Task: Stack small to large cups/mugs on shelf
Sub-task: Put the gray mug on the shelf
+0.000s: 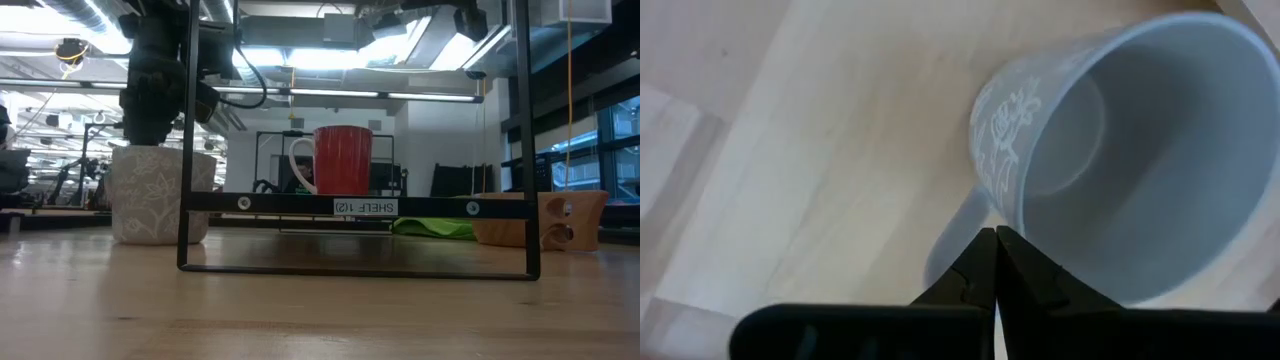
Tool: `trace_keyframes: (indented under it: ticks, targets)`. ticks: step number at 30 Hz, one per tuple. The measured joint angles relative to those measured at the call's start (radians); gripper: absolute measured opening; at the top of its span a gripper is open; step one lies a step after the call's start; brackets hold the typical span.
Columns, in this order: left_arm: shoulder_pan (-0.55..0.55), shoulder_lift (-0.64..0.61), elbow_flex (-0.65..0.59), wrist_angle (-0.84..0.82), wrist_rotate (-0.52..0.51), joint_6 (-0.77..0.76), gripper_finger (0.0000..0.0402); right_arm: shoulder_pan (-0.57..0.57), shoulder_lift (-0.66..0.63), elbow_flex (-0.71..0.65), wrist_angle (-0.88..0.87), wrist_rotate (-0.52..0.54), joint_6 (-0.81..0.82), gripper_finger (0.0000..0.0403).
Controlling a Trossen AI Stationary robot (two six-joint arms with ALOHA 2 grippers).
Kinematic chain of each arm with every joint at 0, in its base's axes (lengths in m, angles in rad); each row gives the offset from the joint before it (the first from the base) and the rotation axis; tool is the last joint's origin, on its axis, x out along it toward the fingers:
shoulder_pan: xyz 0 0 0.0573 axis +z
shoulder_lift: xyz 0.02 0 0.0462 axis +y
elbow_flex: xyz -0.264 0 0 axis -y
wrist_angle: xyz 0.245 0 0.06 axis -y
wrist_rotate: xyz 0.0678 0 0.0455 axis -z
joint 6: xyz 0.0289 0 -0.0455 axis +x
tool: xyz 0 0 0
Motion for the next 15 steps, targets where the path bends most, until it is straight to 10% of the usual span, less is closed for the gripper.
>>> trace_keyframes:
  ticks: [15]
  targets:
    - [-0.006,0.0,0.0,-0.102,0.007,-0.01,0.0,0.0,0.0,0.0,0.0,0.0,0.0,0.0016]
